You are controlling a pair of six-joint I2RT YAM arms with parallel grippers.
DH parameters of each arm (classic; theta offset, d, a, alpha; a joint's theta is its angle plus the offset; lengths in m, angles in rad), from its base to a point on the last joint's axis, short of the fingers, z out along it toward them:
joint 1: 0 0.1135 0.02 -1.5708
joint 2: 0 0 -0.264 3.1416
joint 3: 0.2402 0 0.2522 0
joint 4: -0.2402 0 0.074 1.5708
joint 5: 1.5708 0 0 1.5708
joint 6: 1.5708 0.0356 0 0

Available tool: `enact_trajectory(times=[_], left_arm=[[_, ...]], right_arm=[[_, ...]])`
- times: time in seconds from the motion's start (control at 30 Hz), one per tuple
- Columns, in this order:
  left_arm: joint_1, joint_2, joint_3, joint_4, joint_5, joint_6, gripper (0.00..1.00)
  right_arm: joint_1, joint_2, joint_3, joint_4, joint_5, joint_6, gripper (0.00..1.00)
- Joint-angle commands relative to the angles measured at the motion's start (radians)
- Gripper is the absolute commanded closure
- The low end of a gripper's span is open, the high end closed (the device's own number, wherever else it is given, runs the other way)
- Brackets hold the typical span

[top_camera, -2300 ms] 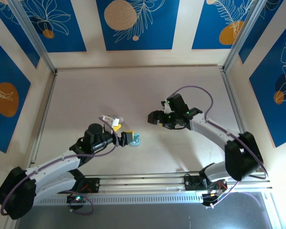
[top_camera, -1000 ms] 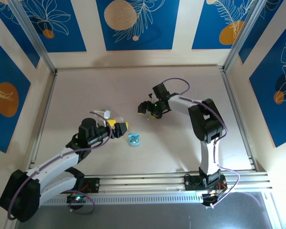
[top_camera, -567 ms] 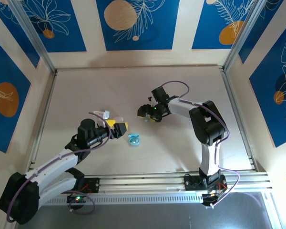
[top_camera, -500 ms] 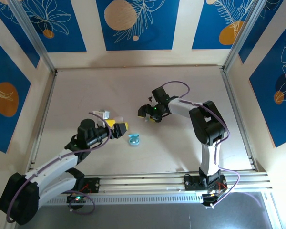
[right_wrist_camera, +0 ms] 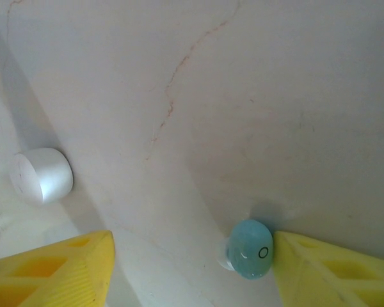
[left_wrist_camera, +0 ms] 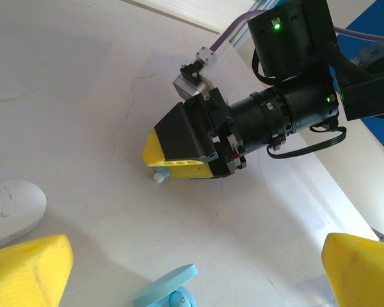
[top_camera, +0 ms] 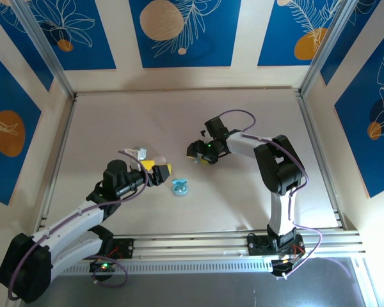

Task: Insert the wireless bluetooth earbuds into the charging case

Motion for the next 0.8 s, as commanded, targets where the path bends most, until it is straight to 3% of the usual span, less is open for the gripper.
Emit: enact_trajectory(times=[0.0,0.47,0.77], left_arm=[[0.012,-0.009,-0.008,-0.014,-0.008,-0.004,0.0],[0.011,-0.002,-0.011,-0.006,-0.007,-0.006,0.0],[0.01,-0.004,-0.011,-0.007,-0.007,-0.005,0.0]], right_arm=[[-0.012,-0.014,-0.019,-0.033,0.041,-0.03,0.34],[-0.015,-0.025,0.004,-0.076,0.09,-0.079,0.42],[-0.022,0.0,0.003,-0.057,0.027,-0.084,0.58]])
